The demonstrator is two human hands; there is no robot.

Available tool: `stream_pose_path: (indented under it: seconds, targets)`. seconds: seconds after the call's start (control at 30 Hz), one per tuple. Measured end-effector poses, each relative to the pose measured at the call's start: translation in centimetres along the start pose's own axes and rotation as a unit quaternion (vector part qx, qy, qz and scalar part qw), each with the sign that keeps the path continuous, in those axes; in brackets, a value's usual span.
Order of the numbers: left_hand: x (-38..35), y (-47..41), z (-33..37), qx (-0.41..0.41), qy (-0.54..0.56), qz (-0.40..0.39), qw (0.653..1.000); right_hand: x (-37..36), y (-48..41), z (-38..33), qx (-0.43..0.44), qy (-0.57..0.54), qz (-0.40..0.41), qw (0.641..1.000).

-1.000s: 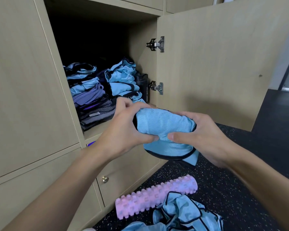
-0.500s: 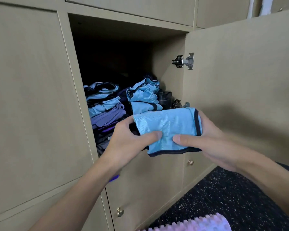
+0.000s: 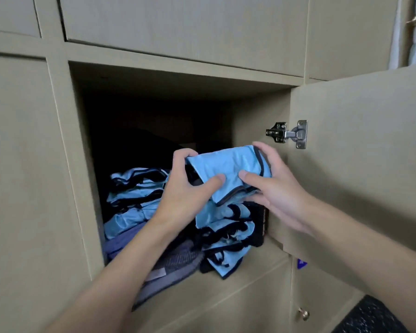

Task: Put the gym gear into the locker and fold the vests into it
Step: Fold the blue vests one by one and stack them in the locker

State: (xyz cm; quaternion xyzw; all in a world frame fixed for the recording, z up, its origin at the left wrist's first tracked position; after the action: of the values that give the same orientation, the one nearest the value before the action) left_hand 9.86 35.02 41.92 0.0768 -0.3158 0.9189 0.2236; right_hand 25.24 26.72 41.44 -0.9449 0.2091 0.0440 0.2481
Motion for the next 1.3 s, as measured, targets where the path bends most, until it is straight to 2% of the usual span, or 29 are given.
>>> stream_pose_path:
  seconds: [0.13,0.27,0.37,0.47,0.53,0.67,0.97,1.2,1.3]
  targets:
    - [0.4,-6.8,0.7,0.005,-0.089,0.038,0.995,0.6,-6.9,-1.2,0.015,0.007,0.028,0.999]
    - [0.9,-12.2,0.6,-0.002,-0.126,0.068,0.990,1.0,-12.8,-1.4,0.035,0.052,0.049,0.997]
    - [0.7,-13.5,-1.6,-0.020,-0.215,0.061,0.975,0.9,-15.1,1.2,0.045,0.138,0.035,0.989]
    - [-0.5,-12.5,-5.7,-0.027,-0.300,0.028,0.953,1.1,-15.2,5.5,0.027,0.334,0.024,0.942]
    - [-1.1,-11.4,-7.8,-0.026,-0.341,0.026,0.939,1.2,-14.4,7.1,0.038,0.405,0.013,0.913]
    - [-1.9,-9.6,-8.0,-0.088,-0.412,0.064,0.905,1.0,-12.6,7.9,0.075,0.515,-0.018,0.854]
    - [-2.8,-7.8,-9.5,-0.095,-0.512,0.035,0.853,0.6,-10.4,8.6,0.104,0.618,-0.038,0.779]
    - [-3.0,-6.9,-9.4,-0.088,-0.539,0.021,0.838,0.7,-10.1,9.2,0.024,0.633,-0.086,0.769]
    - [-3.0,-7.0,-9.3,-0.081,-0.539,0.012,0.838,0.7,-10.1,9.2,0.014,0.621,-0.084,0.779]
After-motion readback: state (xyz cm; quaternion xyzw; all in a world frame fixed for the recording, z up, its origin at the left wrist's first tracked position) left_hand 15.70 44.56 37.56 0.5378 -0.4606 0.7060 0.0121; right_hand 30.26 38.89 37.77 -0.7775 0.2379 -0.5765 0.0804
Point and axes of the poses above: each hand's wrist, its own y-axis away from the middle knuckle, its own x-axis out of the back of the hand, z = x × y, the point moved 8 cm from there along -y, towards the middle knuckle, and after that the axes turned 8 degrees about -y, right-handed, at the moved point
